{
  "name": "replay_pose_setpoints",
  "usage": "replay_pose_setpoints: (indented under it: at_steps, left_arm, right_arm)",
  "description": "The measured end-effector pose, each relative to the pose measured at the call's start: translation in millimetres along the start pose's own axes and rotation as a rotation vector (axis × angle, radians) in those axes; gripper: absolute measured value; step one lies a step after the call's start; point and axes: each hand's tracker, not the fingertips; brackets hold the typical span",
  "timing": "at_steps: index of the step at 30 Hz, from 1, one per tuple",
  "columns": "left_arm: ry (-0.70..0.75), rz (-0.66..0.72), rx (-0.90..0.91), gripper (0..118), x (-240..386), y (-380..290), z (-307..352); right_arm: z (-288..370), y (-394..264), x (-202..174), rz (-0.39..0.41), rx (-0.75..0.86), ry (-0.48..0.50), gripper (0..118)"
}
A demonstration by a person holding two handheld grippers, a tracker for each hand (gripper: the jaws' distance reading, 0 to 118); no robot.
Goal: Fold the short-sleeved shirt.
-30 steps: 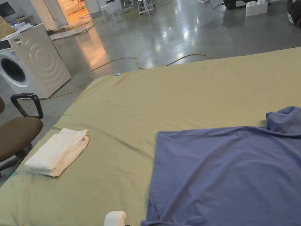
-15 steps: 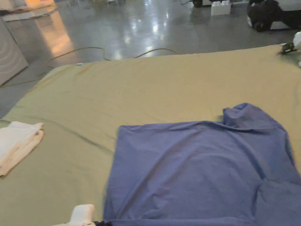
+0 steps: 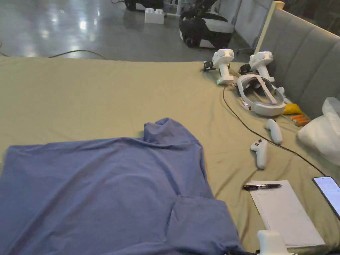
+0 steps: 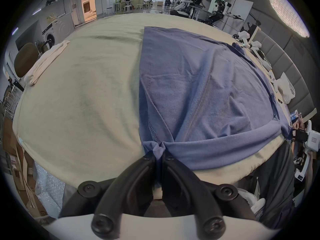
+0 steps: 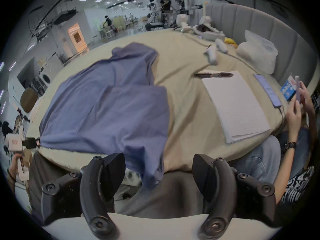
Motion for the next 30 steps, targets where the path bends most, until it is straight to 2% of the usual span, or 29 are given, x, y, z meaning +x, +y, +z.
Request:
replay_pose_setpoints:
  at_steps: [2,4,6,7,9,13,16,18,20,24,25,27,30]
  left_arm:
    - [0.006,-0.004,0.0,8,3.8,-0.3,0.7]
    - [0.011,-0.01,-0.001,8,6.2,0.2,2.9]
    - [0.01,-0.01,0.001,8,6.9,-0.6,4.3]
    - [0.007,-0.009,0.003,8,6.7,-0.2,5.7]
    - [-0.01,0.009,0.006,8,4.8,-0.7,8.5]
    - [-0.04,0.03,0.038,8,-9.6,5.8,21.4]
    - [-0.145,0.121,0.14,8,-16.0,23.9,43.6]
    - [-0.148,0.131,0.173,8,-17.6,47.6,52.5]
    - [-0.152,0.11,0.185,8,-17.5,76.5,48.7]
    - [-0.115,0.066,0.181,8,-17.0,143.3,23.1]
    - [-0.102,0.063,0.172,8,-17.7,159.5,14.6]
    - [-0.087,0.056,0.157,8,-17.0,188.7,-3.7]
    - [-0.068,0.046,0.099,8,-13.9,224.6,-28.9]
  right_arm:
    - [-7.7,2.1,-1.0,0.023,-0.004,-0.005,77]
    - [-14.1,5.2,-3.5,0.036,-0.016,-0.009,51]
    - [-19.4,7.2,-3.3,0.05,-0.018,-0.007,13]
    - [-21.0,7.9,-2.5,0.041,-0.023,0.027,13]
    - [-21.0,8.9,-5.8,0.042,-0.03,0.02,7]
    - [-4.3,18.4,-9.1,0.028,0.017,0.039,6]
    - [15.4,46.0,-19.7,-0.009,0.115,0.077,6]
    - [15.7,72.0,-24.4,-0.025,0.154,0.103,6]
    - [8.2,102.7,-31.2,-0.019,0.17,0.105,6]
    - [-29.4,173.3,-48.6,0.047,0.169,0.061,6]
    - [-43.8,190.7,-50.1,0.041,0.137,0.061,6]
    - [-72.6,219.9,-52.6,-0.032,0.079,0.068,6]
    - [-108.5,247.7,-57.3,-0.03,0.024,0.014,6]
